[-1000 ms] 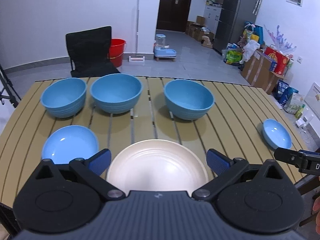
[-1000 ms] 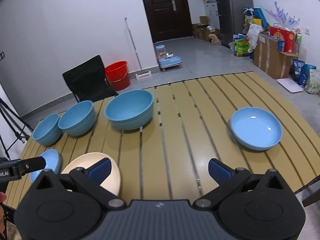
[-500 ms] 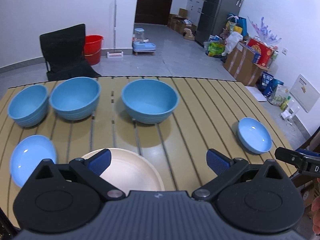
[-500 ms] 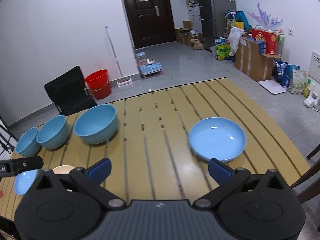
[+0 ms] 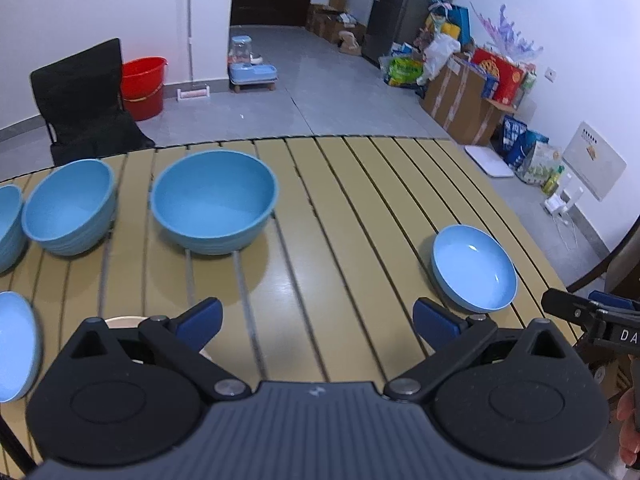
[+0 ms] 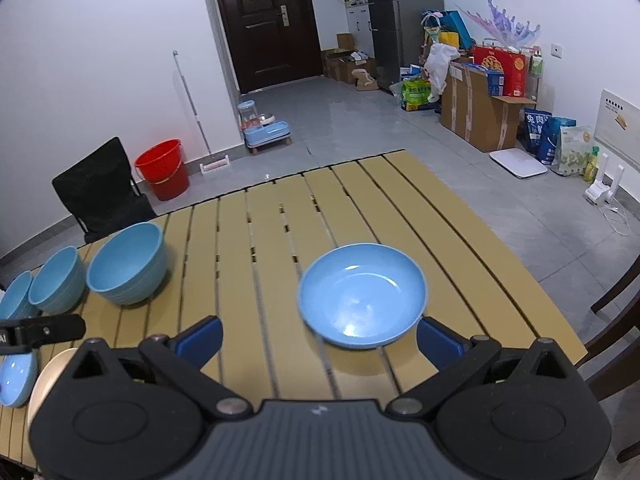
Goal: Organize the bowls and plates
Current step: 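Withdraw both grippers and move them to the small blue plate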
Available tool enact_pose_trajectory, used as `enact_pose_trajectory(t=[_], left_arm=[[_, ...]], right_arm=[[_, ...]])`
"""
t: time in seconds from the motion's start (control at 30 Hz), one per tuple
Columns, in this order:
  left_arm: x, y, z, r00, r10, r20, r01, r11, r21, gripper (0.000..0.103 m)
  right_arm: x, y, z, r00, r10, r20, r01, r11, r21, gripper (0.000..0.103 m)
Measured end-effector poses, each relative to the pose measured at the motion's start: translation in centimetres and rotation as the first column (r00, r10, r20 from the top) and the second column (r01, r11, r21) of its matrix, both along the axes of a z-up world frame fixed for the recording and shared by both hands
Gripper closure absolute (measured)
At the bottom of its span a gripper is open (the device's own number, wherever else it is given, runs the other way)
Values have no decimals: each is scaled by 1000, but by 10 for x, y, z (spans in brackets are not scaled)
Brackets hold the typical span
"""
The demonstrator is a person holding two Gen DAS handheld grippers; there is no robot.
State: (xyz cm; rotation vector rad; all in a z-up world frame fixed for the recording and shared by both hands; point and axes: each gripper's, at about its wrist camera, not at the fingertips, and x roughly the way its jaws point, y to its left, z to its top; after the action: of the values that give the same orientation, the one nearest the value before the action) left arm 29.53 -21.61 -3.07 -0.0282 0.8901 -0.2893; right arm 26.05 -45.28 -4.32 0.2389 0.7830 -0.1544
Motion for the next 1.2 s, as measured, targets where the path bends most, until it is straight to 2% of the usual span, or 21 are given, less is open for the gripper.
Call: enact_pose_trajectory(t=[0.47, 0.73, 1.03, 1.2], left_arm=[[40, -69, -30, 996, -57, -62, 59, 998, 23, 0], [64, -99, -54, 991, -44, -123, 46, 999, 13, 0], [89, -127, -81, 983, -15, -184, 20, 999, 27, 0], [103, -144, -88, 979, 2, -202, 2, 1000, 20, 0]], right_arm=[[34, -53, -31, 997, -41, -65, 39, 999, -23, 0], [62, -82, -62, 992, -42, -122, 45, 999, 19, 1], [86, -105, -92, 983, -40, -179, 53, 996, 70, 9], [93, -117, -104, 978, -47, -204, 69, 992, 103, 23]])
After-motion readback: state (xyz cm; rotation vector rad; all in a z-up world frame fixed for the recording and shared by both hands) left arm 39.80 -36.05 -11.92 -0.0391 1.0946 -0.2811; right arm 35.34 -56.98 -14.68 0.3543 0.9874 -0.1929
